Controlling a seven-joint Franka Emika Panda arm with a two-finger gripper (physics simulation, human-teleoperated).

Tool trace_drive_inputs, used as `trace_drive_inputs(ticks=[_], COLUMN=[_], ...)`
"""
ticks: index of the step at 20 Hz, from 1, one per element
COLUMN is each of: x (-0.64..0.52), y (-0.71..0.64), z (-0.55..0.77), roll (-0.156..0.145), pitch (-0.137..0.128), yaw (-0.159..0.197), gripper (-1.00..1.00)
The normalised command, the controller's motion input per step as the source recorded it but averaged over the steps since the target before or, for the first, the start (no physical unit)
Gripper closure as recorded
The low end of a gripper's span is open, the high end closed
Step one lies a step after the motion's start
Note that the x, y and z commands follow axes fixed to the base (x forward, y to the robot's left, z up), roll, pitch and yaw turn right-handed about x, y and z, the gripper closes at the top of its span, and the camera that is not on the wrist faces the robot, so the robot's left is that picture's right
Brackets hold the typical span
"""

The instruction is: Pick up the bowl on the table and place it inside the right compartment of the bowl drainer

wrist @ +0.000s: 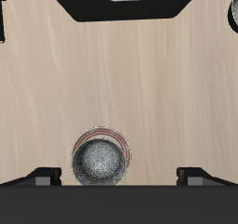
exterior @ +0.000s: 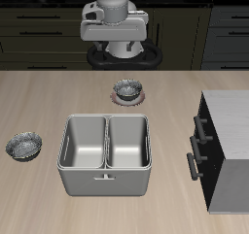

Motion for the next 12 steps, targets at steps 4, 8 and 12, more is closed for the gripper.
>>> trace_drive_inputs(ticks=[4, 8, 12], x=[0.34, 0.46, 0.25], y=[-0.46, -0.67, -0.61], z=[0.04, 0.04, 0.09], roll=[-0.033, -0.05, -0.029], pitch=[0.001, 0.021, -0.009], yaw=[0.011, -0.018, -0.04], gripper=[-1.0, -1.0, -1.0])
